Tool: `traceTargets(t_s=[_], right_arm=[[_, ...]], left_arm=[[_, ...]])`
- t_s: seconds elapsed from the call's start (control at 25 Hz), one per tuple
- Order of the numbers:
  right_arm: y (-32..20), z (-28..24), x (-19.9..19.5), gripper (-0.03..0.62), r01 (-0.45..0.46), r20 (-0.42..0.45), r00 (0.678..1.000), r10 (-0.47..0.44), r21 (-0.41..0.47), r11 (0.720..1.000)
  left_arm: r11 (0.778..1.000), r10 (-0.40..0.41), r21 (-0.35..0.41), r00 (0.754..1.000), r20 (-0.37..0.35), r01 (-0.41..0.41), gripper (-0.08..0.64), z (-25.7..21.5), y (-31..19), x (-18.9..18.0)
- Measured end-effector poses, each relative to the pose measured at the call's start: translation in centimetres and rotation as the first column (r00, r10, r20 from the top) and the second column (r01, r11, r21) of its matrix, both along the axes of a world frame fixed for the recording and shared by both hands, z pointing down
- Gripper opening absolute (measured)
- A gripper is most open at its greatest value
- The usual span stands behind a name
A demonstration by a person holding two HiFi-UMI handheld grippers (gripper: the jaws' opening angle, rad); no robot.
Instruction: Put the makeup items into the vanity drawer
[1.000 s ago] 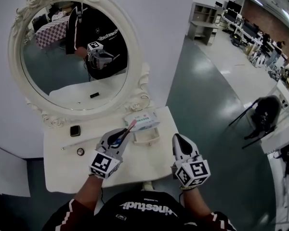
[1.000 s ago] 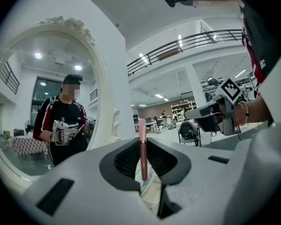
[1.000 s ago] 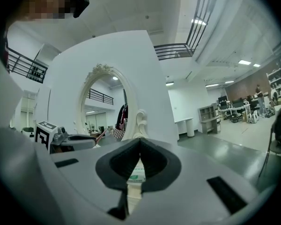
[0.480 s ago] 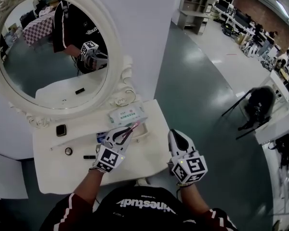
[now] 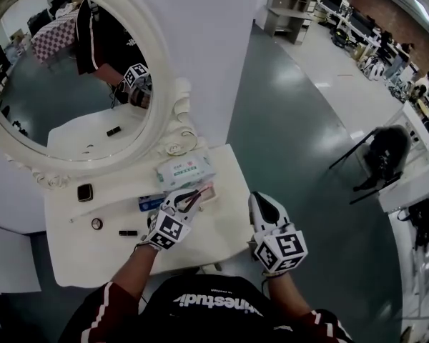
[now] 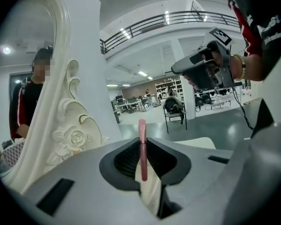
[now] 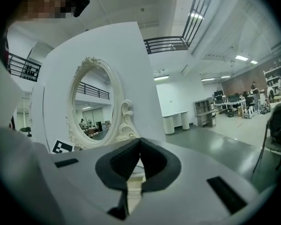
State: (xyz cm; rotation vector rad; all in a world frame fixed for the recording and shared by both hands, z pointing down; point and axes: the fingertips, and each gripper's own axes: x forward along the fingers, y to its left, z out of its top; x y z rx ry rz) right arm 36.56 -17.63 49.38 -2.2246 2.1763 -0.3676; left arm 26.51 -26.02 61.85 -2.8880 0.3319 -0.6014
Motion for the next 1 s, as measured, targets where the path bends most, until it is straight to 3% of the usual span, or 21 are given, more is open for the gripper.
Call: traceTargets(t_s=[0.68, 1.0], right_arm=[[-0.5, 1.6, 1.6, 0.003, -0.009, 0.014, 1.0, 0.01, -0.04, 0.999], [-0.3, 1.7, 2.5, 0.003, -0.028, 0.015, 0.999, 0.029, -0.043, 0.999]], left_arm=[[0.999, 0.04, -0.022, 0.987, 0.155, -0.037, 0.049, 6.4, -0.5, 2.4], [0.999, 0.039, -0.041, 0.981, 0.188, -0.032, 0.049, 7.9, -0.7, 2.6]])
